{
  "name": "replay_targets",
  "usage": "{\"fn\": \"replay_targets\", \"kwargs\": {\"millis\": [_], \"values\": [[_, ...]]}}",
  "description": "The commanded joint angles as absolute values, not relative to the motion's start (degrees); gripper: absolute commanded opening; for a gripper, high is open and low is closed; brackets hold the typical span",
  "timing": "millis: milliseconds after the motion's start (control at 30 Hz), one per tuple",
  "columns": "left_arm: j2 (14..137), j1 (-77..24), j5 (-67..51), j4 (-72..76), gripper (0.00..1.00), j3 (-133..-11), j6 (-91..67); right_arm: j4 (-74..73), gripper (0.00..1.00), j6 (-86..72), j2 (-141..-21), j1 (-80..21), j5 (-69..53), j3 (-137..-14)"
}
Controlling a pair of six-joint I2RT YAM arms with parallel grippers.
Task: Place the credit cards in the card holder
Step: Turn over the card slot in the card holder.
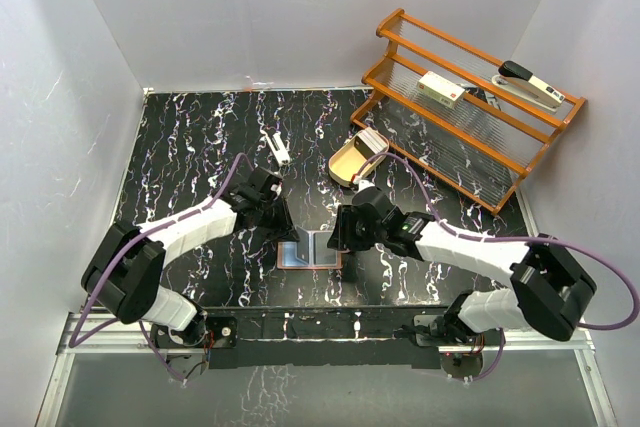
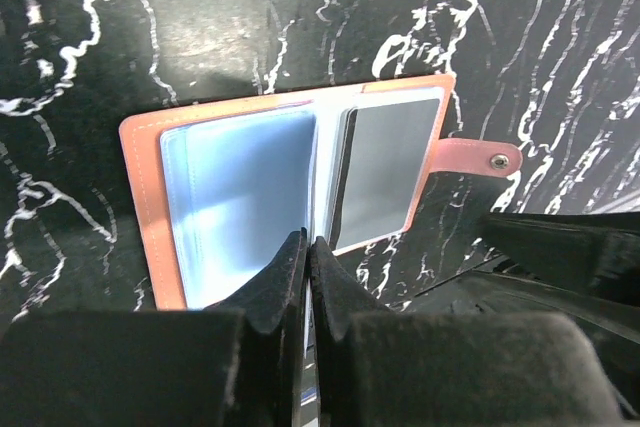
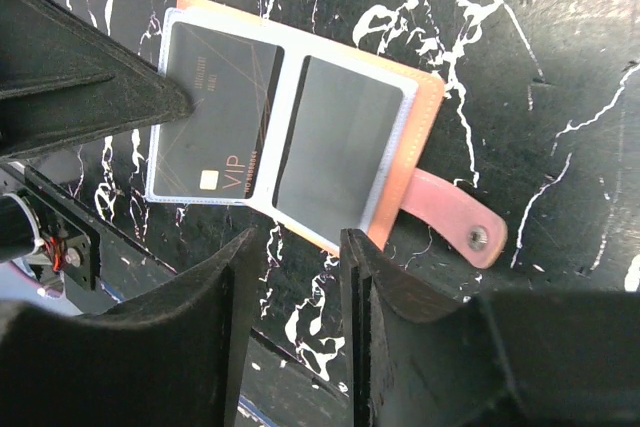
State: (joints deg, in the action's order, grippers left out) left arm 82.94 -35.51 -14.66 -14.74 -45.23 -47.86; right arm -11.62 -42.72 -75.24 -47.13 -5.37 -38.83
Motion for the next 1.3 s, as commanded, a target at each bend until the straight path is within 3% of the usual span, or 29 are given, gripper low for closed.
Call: {"fn": "replay_targets", "kwargs": {"millis": [0,267,667,900,1267], "values": [[82.23,-35.42,-11.66,-24.48,0.02,-48.47,-44.58,-13.25,0.37,-41.02,-72.5,-46.85,-2.13,-41.14],[83.28,-35.51,-15.42,-22.42,0.24,-49.49,-45.98,-13.97,0.43,-40.77,-70.54,-46.76,-1.68,-40.87],[83.31,-37.62,-30.62,-1.8,0.35,-44.52,-56.23,-15.9,0.5,-40.82,-62.6,-46.67,3.09,-40.37],[81.23,-37.62,-22.67,-6.88,0.39,-45.95,-53.54,-15.68,0.52,-40.98,-61.21,-46.67,2.57,-40.35],[87.16,-32.38,1.0,-30.74,0.43,-65.08,-39.91,-15.2,0.53,-39.2,-60.03,-46.67,3.75,-40.94]]}}
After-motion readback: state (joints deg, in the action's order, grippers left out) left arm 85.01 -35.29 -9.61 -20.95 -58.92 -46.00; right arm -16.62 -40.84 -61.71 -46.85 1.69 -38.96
